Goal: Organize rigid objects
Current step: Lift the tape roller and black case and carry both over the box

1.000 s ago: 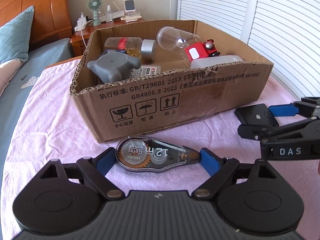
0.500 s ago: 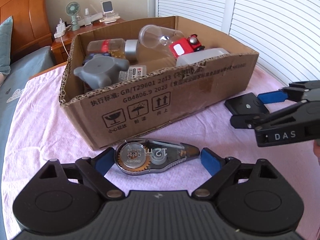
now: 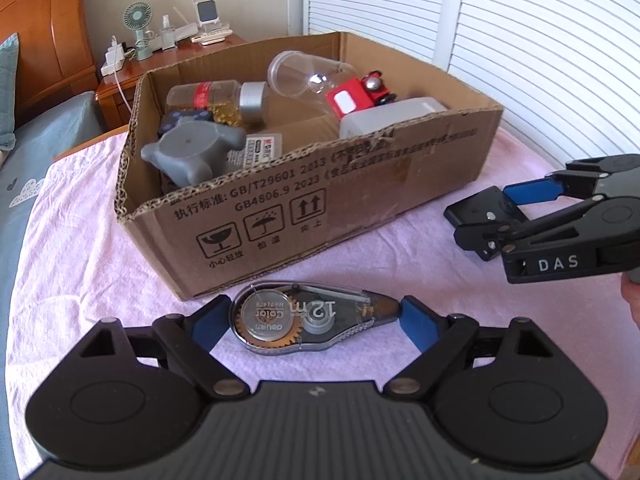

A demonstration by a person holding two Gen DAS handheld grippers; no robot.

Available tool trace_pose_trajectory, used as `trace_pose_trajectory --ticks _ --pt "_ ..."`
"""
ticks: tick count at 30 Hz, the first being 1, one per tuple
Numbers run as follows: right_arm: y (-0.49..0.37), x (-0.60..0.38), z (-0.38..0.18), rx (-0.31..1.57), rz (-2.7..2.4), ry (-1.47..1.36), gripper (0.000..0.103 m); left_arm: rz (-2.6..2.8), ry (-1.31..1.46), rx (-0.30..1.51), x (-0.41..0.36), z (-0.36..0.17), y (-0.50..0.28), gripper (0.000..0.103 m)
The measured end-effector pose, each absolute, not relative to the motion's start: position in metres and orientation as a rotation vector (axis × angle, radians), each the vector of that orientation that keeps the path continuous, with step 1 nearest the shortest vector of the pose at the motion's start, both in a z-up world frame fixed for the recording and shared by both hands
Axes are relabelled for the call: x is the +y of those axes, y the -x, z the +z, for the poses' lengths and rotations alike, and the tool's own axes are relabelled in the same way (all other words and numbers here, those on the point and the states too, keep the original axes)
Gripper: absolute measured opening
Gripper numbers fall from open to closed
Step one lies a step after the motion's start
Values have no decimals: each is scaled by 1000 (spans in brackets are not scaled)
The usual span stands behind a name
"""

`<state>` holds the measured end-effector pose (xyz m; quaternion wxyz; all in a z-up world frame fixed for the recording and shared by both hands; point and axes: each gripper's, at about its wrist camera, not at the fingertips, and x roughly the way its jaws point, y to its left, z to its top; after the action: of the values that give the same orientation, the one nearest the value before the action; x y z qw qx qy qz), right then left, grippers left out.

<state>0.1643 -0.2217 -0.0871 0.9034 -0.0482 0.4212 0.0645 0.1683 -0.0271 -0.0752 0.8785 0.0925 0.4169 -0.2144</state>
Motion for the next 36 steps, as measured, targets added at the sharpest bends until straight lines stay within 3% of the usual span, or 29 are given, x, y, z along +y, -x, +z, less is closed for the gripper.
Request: trace_pose_trajectory --ticks 17,28,36 --pt "-139 -238 -14 751 222 115 76 -549 -175 723 -40 10 -175 90" --pt "-175 -238 2 726 235 110 76 -354 -137 704 -65 -10 -249 90" --pt "-220 -236 6 730 243 108 76 -255 -136 584 -39 7 -225 102"
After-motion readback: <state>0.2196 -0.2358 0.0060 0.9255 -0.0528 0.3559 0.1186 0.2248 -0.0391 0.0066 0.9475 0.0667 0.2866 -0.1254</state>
